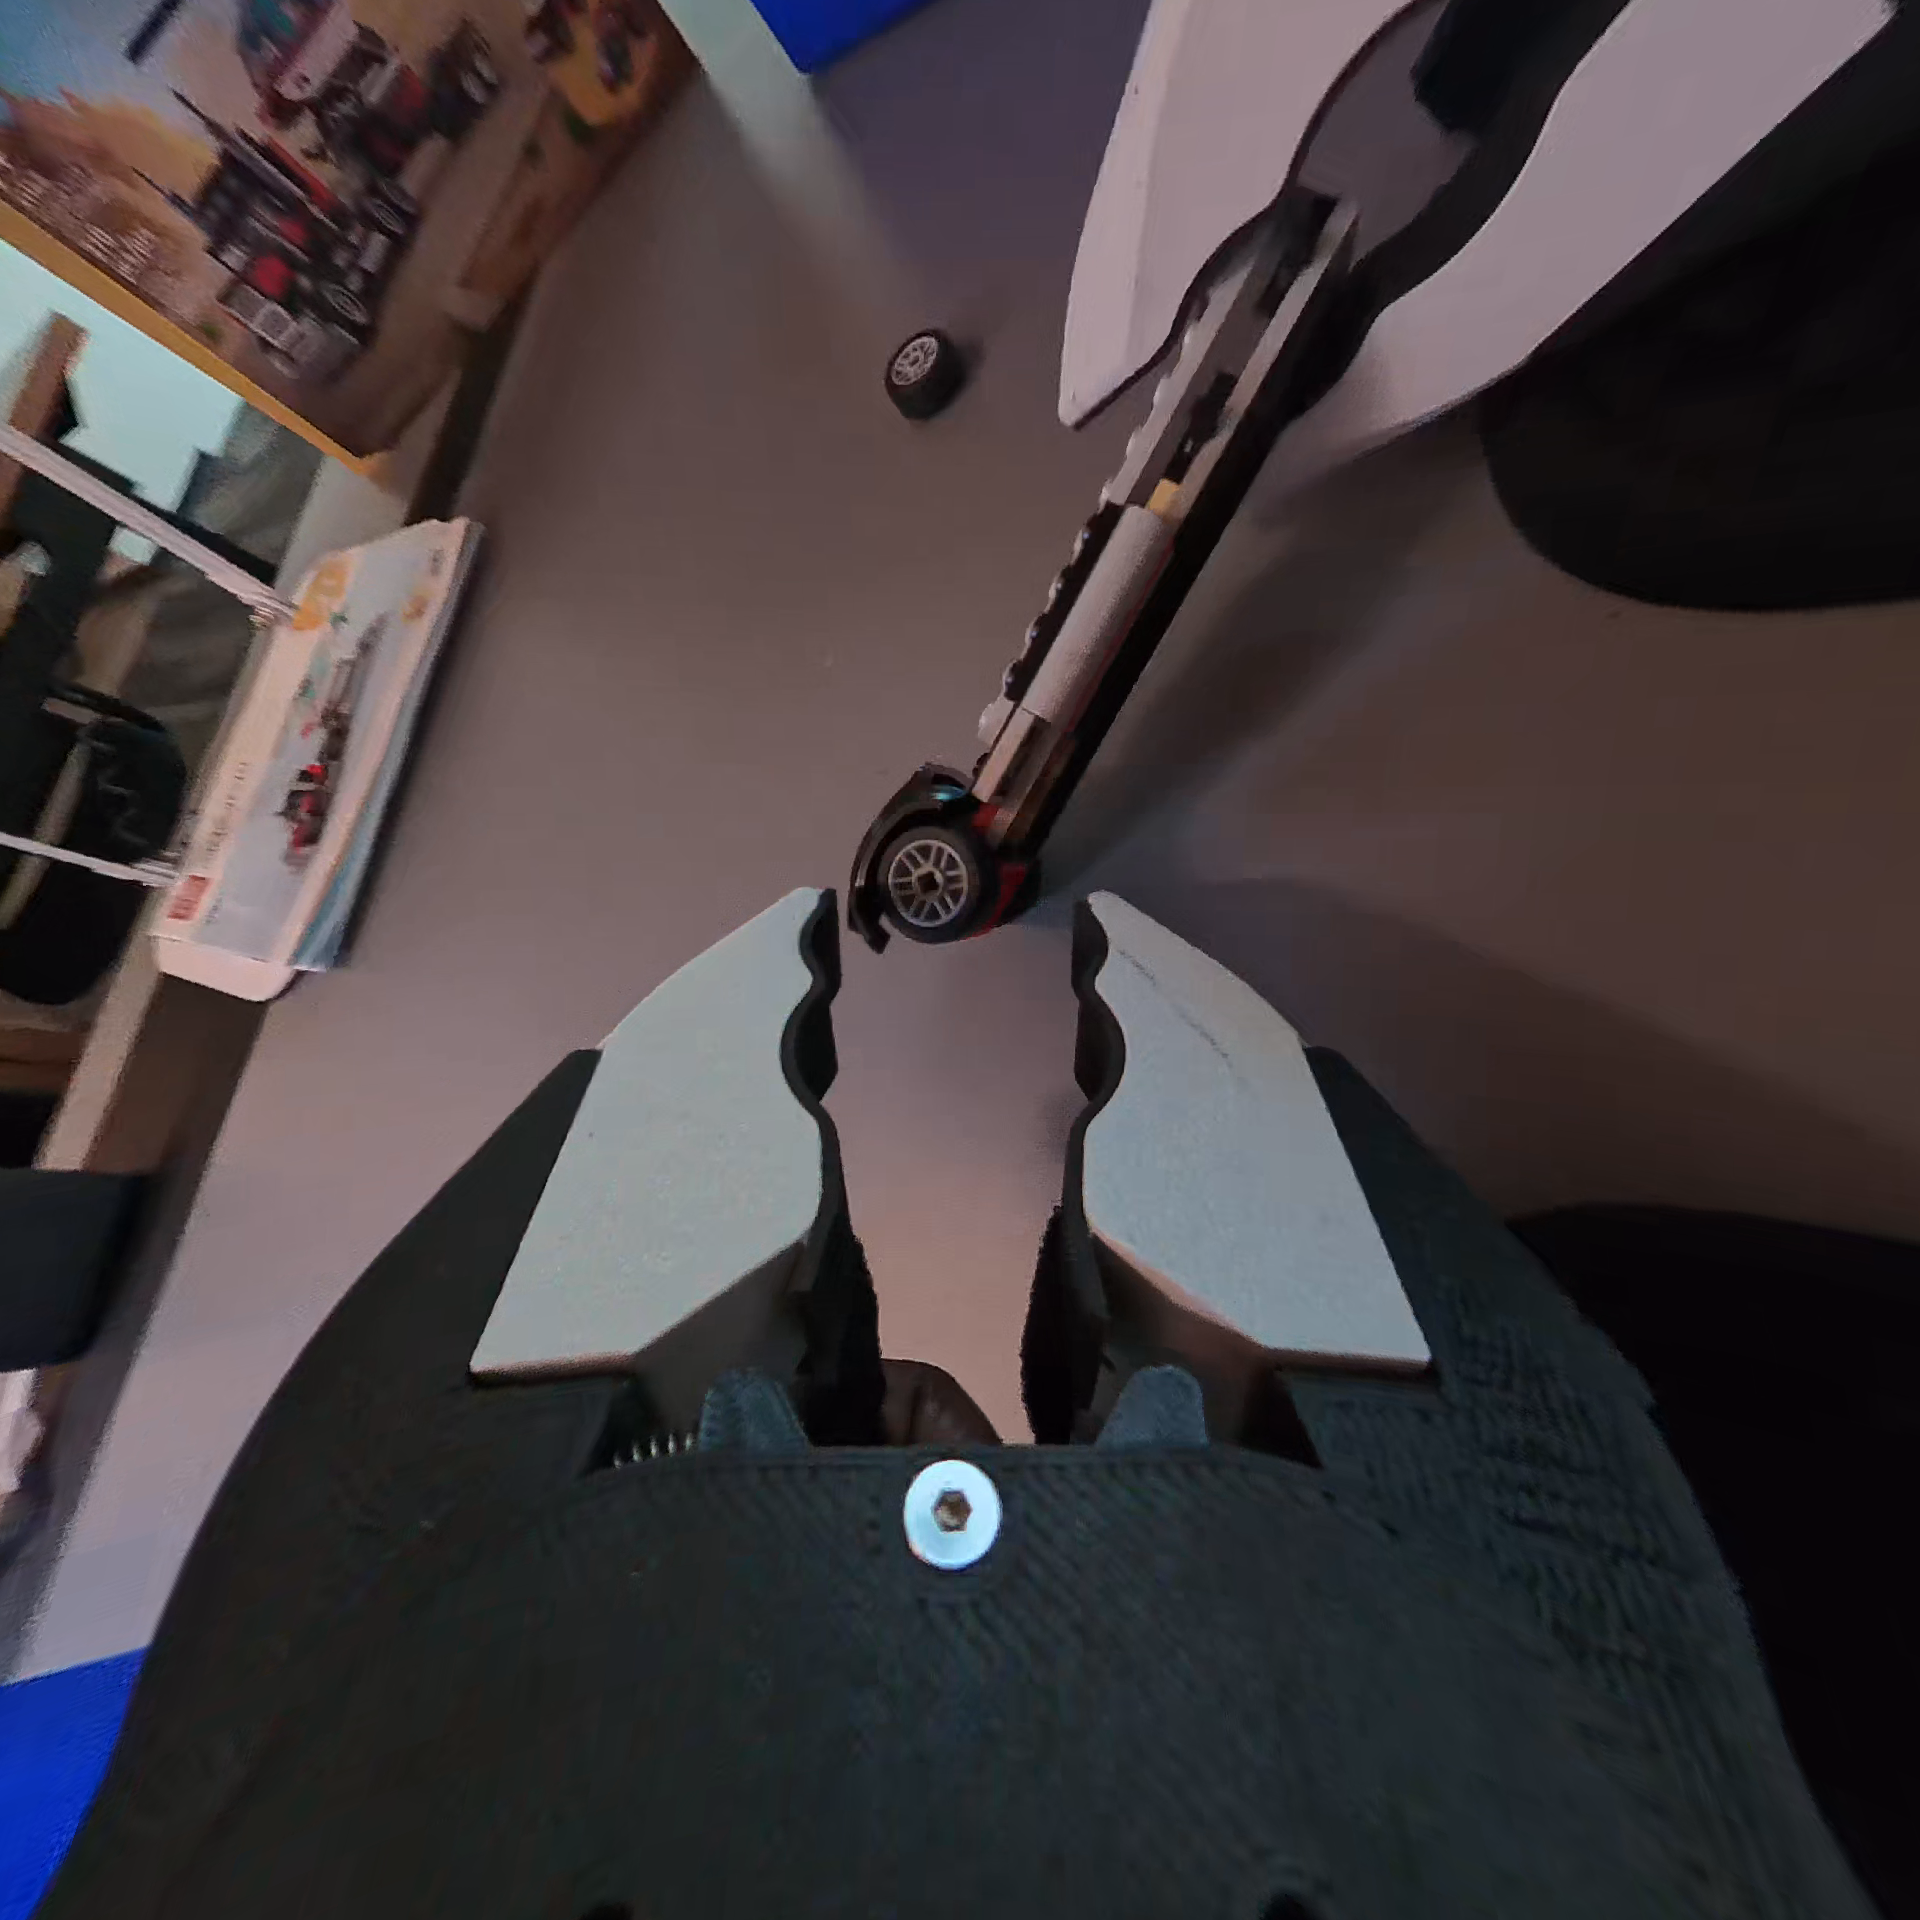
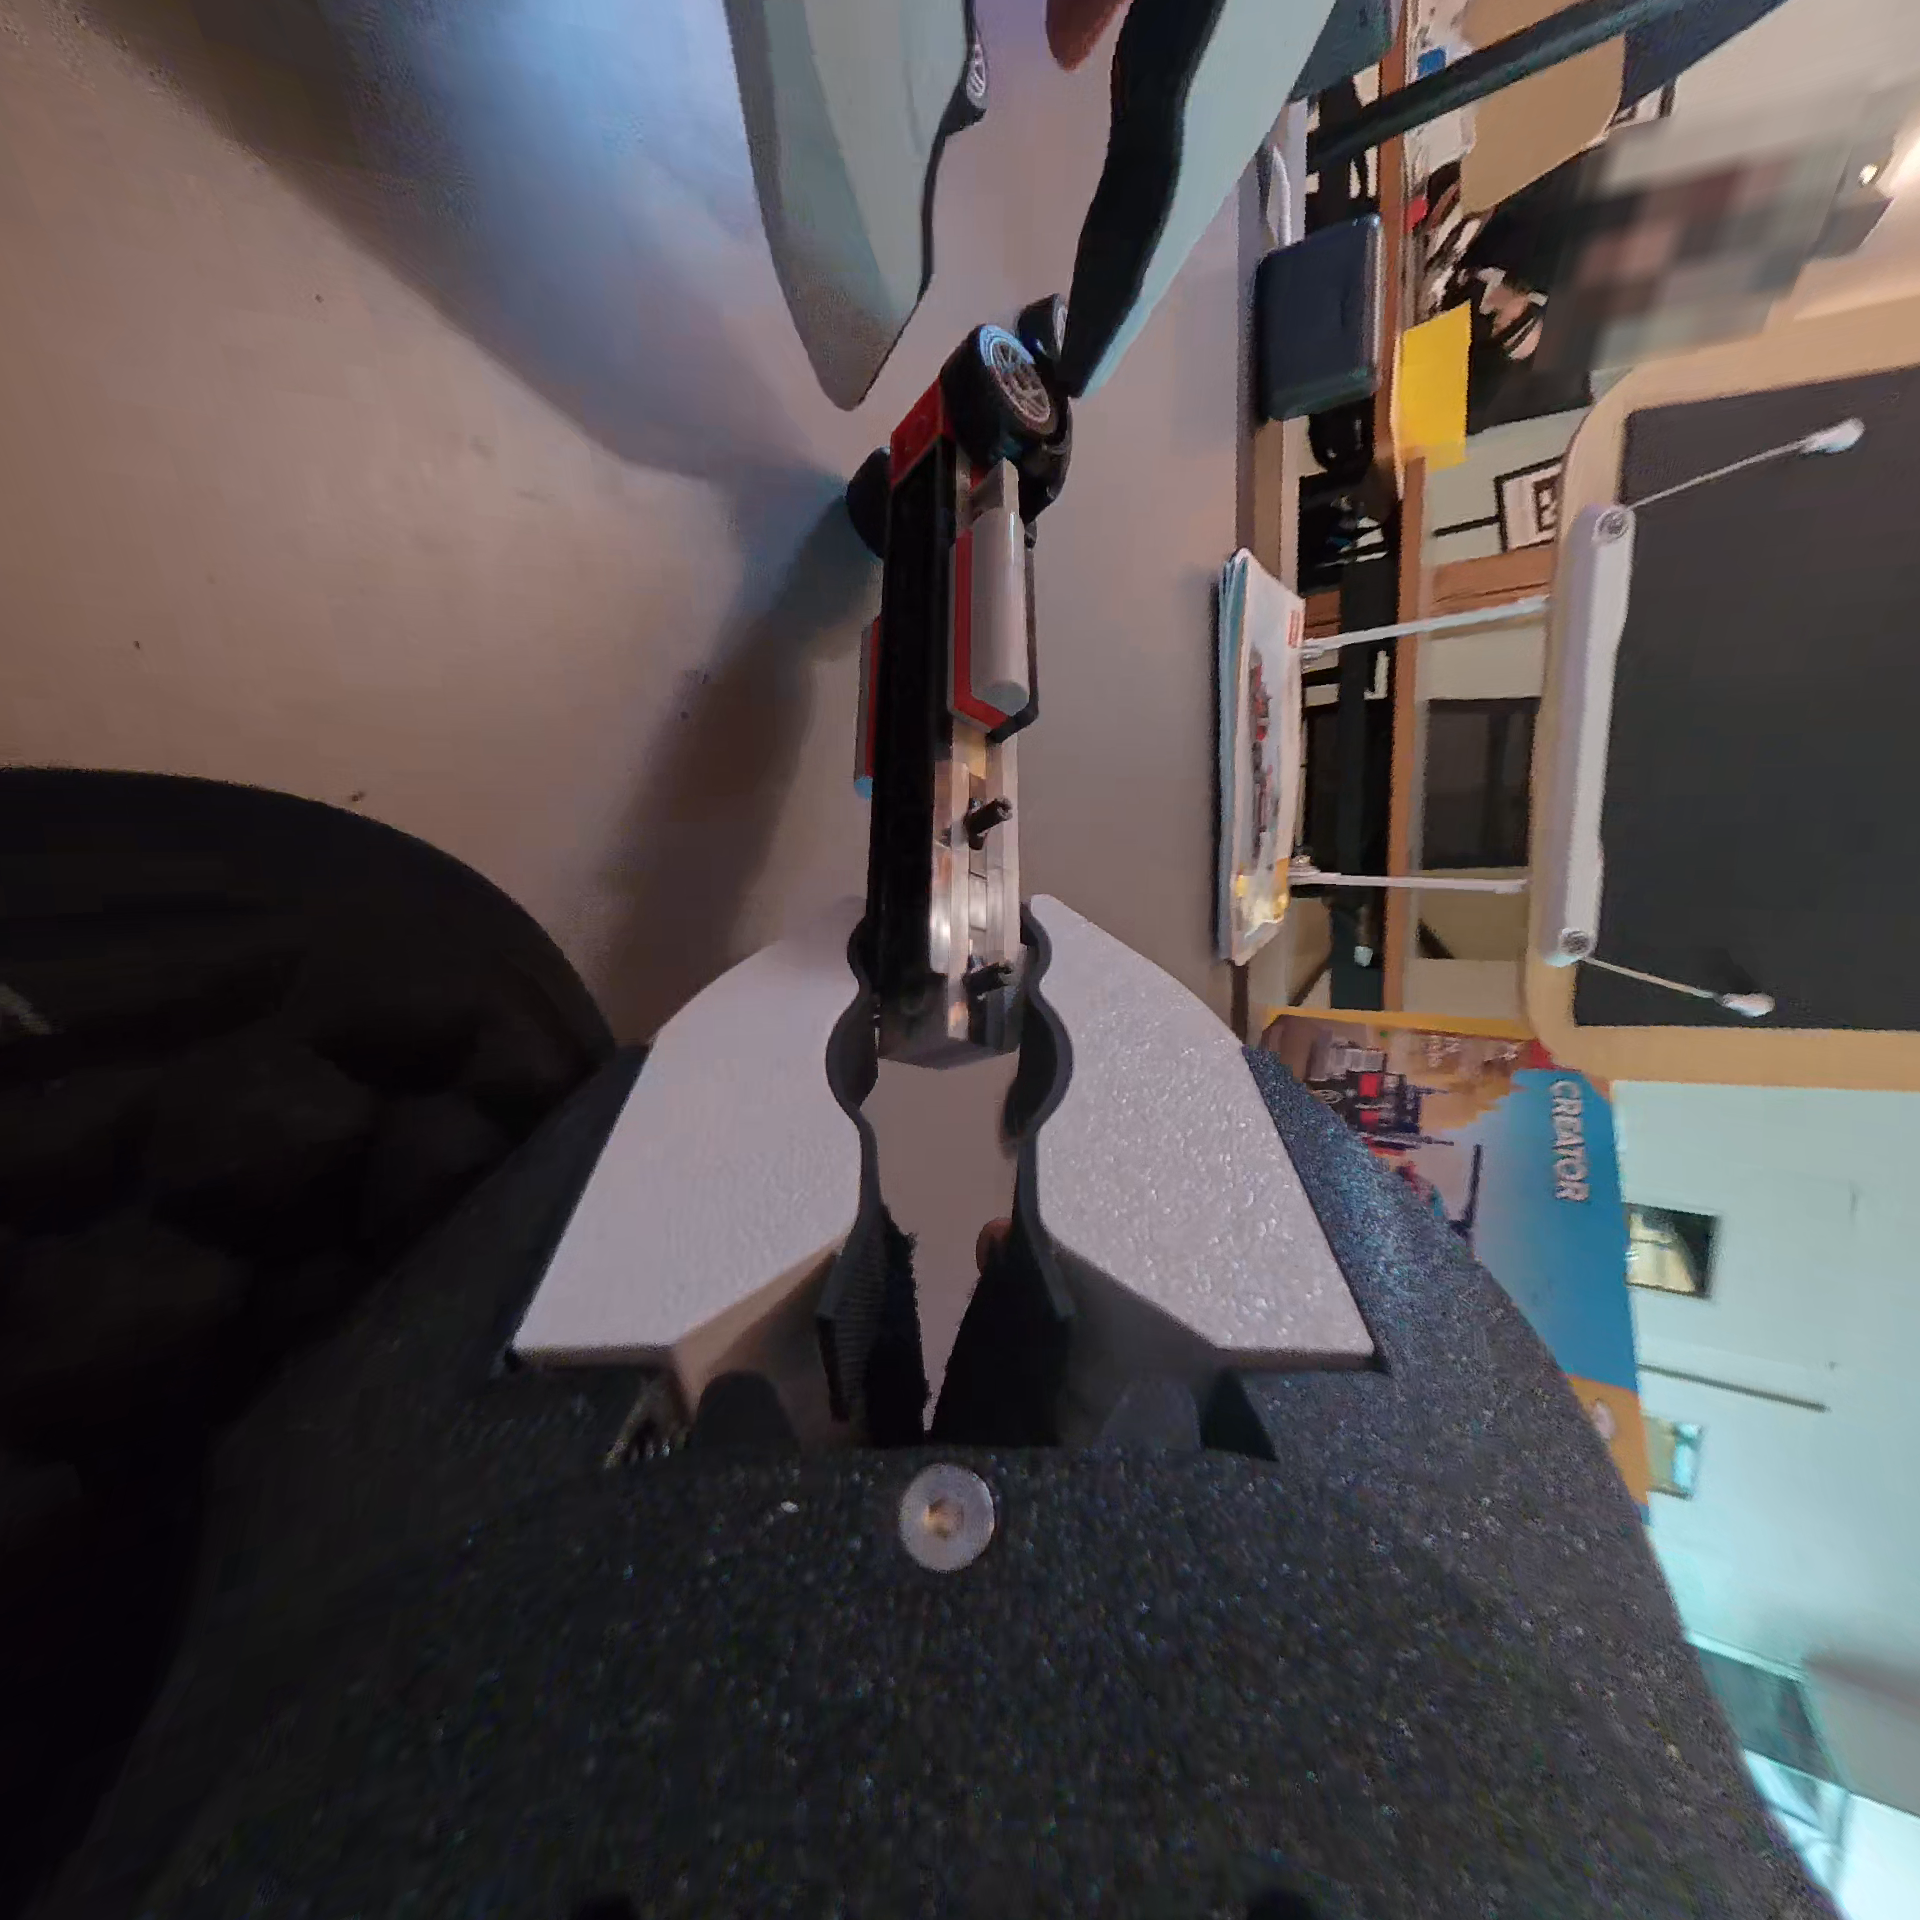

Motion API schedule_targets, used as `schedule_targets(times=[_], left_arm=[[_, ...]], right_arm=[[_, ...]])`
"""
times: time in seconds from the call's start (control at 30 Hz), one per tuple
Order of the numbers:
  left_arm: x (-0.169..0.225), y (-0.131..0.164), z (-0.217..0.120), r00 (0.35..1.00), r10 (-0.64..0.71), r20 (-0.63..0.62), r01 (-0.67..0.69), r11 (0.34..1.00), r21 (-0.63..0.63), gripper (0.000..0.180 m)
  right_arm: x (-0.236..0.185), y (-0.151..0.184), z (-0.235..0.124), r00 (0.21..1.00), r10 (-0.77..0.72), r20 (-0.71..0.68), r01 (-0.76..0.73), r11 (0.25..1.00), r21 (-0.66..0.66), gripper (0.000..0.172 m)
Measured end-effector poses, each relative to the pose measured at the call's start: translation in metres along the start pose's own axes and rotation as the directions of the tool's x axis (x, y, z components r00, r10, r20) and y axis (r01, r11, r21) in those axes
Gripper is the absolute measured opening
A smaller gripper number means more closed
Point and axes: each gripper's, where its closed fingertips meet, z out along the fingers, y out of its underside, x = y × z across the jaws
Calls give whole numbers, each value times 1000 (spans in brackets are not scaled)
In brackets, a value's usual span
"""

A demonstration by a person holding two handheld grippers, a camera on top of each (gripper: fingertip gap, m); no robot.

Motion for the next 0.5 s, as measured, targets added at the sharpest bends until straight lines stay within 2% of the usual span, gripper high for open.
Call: schedule_targets(times=[0.07, 0.17, 0.37, 0.5], left_arm=[[2, -3, -1, 998, -45, -36, 46, 998, 36, 41], [1, -8, -5, 999, -22, -29, 25, 997, 78, 39], [8, -1, 0, 998, 27, -48, -26, 999, 27, 39], [5, 1, -1, 999, 47, -23, -46, 999, 17, 29]], right_arm=[[0, -2, -1, 999, -44, -14, 44, 999, 4, 23], [0, -6, -2, 996, -89, -29, 90, 996, 25, 23], [4, -7, -3, 984, -156, -86, 157, 987, 14, 23], [8, -7, -4, 982, -148, -118, 152, 988, 27, 24]])
